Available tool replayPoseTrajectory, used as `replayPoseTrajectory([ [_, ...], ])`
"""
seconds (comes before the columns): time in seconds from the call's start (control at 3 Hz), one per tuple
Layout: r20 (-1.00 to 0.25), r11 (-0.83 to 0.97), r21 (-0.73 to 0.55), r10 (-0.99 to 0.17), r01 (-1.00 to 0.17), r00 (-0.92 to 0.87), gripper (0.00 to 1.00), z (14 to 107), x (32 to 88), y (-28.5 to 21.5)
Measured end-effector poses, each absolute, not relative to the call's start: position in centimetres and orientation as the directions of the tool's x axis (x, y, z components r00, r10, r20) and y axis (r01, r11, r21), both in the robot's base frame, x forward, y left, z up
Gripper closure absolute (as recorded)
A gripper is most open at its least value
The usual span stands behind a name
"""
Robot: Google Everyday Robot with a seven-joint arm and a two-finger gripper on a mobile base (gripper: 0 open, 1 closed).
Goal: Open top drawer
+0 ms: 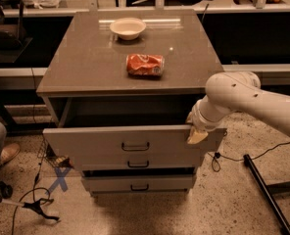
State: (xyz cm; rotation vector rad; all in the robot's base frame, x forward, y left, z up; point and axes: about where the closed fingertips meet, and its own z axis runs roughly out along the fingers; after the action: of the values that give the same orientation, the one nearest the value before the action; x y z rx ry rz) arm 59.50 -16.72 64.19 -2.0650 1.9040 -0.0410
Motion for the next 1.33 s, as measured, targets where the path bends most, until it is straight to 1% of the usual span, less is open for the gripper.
replayPoseTrajectory([
  [0.33,-0.200,-0.052,-0.259,-0.974,-0.964,0.106,0.72,64.21,59.50,-16.72],
  [0.67,-0.201,-0.053,-0.256,-0.974,-0.965,0.107,0.47,64.05,59.45,-16.65],
  [1.0,-0.201,-0.054,-0.254,-0.974,-0.966,0.108,0.26,63.92,59.39,-16.59],
  [1.33,-0.201,-0.056,-0.251,-0.974,-0.966,0.109,0.00,63.74,59.32,-16.51],
])
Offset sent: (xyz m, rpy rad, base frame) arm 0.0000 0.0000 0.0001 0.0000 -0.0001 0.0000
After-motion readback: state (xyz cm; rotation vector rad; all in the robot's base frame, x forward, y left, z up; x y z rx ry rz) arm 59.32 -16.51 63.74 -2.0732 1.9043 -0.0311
